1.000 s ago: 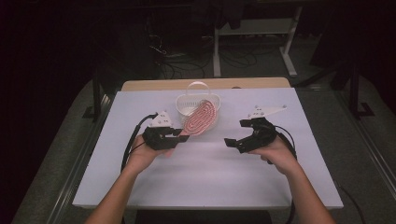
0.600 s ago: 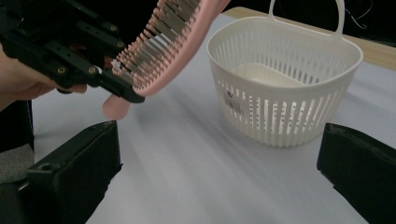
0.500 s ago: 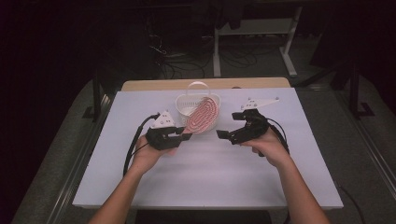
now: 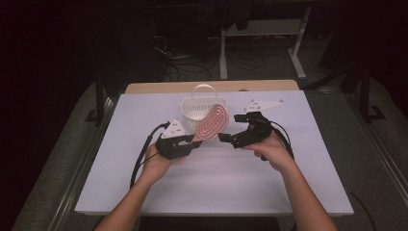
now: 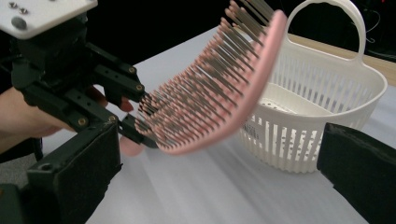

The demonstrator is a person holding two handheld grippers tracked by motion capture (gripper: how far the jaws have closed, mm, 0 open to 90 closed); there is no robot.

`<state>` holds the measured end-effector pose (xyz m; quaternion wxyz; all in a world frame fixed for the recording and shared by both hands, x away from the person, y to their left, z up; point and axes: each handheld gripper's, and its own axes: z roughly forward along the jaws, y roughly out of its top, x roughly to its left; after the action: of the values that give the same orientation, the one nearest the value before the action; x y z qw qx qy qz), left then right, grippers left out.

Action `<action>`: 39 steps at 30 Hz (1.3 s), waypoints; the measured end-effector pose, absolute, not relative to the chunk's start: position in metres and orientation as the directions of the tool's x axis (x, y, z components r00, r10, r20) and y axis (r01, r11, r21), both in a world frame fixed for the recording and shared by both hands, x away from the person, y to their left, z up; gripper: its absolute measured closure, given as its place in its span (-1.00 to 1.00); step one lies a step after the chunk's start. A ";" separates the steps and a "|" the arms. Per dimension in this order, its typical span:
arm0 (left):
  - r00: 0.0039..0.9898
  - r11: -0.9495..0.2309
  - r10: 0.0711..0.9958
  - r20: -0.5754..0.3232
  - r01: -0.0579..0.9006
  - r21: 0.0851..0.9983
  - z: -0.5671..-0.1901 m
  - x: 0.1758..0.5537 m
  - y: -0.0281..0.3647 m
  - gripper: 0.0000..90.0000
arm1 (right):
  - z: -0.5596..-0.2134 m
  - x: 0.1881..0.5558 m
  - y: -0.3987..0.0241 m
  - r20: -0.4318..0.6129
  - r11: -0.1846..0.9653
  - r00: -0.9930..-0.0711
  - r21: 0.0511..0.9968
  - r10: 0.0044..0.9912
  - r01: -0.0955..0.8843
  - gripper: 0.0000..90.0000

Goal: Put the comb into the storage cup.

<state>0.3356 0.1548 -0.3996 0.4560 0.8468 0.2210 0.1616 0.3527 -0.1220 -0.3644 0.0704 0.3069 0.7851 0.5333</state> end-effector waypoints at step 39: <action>0.855 -0.477 0.508 0.105 0.177 0.861 -0.405 0.320 0.135 0.57 | -0.373 0.354 -0.109 0.272 0.191 -0.776 0.875 0.569 0.446 -0.67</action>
<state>0.3196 0.1346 -0.4053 0.4692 0.8410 0.2037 0.1762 0.3537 -0.1086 -0.3734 0.0565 0.3296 0.7695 0.5441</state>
